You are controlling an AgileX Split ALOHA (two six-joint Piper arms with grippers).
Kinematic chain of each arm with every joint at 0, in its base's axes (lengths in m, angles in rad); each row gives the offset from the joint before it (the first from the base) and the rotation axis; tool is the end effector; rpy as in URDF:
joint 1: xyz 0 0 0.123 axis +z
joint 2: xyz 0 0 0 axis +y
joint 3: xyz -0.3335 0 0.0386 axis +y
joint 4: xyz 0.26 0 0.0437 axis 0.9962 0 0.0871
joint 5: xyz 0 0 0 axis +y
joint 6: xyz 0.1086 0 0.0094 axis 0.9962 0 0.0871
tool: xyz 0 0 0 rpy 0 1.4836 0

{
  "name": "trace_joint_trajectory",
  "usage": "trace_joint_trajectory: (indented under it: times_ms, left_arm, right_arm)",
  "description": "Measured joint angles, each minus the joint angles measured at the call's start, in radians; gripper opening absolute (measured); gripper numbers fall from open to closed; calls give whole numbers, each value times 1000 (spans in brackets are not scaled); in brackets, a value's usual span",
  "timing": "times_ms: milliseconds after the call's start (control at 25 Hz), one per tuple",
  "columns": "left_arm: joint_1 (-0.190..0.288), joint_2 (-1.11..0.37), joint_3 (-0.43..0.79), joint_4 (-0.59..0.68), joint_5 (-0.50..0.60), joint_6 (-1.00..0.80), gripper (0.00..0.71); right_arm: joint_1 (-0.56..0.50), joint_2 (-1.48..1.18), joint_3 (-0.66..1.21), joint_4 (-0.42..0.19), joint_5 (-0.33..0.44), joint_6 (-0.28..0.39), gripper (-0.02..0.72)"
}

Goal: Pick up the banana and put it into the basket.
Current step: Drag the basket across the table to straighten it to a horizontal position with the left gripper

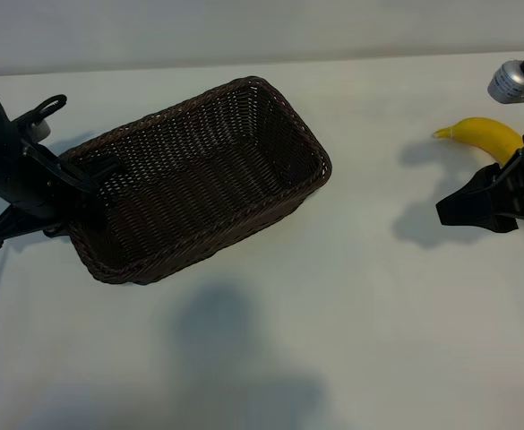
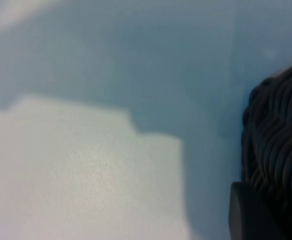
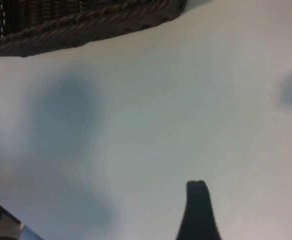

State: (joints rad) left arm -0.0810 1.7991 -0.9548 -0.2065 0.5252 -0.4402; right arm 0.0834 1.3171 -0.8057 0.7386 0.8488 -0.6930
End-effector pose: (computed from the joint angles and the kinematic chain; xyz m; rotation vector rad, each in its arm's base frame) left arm 0.3481 -0.0395 0.1701 -0.7455 2.7853 -0.2880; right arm 0.2370 0.0751 0.2816 -0.4637 2.5618 0.6842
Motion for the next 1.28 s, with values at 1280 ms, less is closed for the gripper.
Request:
trace_joint_trajectory:
  times_ms: [1280]
  left_arm:
    - [-1, 42, -415, -208, 378, 502, 168]
  right_arm:
    - [0, 0, 0, 0, -11, 0, 525]
